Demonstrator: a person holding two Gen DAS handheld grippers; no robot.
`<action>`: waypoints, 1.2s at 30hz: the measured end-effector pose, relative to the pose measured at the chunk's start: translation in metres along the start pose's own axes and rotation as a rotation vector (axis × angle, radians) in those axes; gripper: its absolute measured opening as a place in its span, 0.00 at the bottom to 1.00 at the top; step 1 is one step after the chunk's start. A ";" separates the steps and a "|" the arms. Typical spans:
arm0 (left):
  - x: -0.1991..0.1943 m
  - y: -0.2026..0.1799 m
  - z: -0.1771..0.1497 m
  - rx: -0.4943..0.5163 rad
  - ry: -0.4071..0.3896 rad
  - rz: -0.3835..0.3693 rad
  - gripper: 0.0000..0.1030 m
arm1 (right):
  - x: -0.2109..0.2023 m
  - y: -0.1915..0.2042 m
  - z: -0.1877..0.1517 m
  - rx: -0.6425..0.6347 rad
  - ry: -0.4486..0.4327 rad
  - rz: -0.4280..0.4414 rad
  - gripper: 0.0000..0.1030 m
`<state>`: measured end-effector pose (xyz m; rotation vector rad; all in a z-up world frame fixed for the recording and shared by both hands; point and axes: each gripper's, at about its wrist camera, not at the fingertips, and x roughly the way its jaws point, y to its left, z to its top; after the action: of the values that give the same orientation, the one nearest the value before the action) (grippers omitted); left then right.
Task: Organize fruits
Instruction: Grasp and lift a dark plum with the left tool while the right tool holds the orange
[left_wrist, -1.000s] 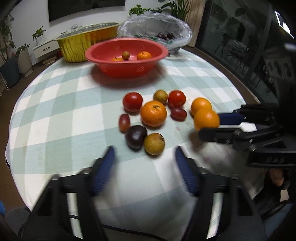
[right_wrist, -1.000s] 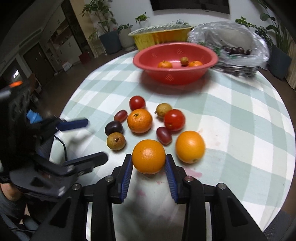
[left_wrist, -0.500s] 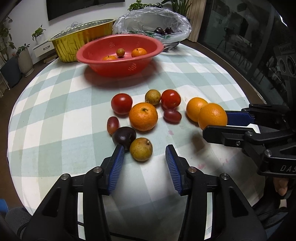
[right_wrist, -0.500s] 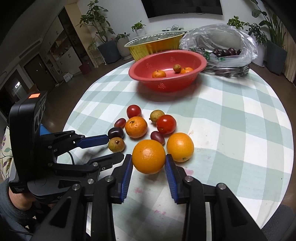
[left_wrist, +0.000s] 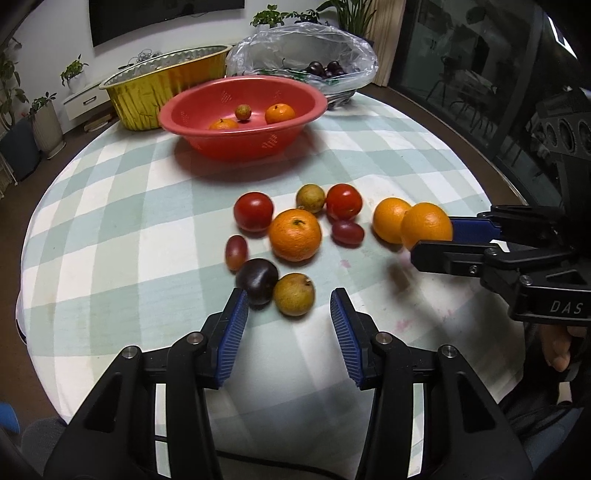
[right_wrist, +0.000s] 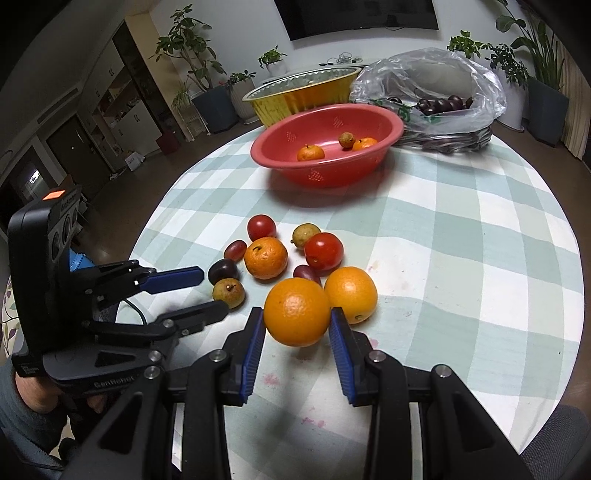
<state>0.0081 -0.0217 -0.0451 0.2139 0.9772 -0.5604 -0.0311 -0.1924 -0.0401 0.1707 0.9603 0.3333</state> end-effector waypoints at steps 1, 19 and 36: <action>-0.001 0.002 0.000 0.008 -0.002 -0.004 0.43 | 0.000 0.000 0.000 0.000 0.000 0.000 0.37; 0.006 0.024 0.025 0.757 0.095 -0.129 0.44 | 0.003 0.002 0.000 -0.004 0.011 -0.005 0.37; 0.025 -0.002 0.010 1.155 0.156 -0.173 0.44 | 0.013 -0.008 -0.002 0.019 0.041 -0.012 0.37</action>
<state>0.0248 -0.0365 -0.0598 1.2201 0.7225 -1.2430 -0.0244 -0.1950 -0.0535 0.1760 1.0050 0.3179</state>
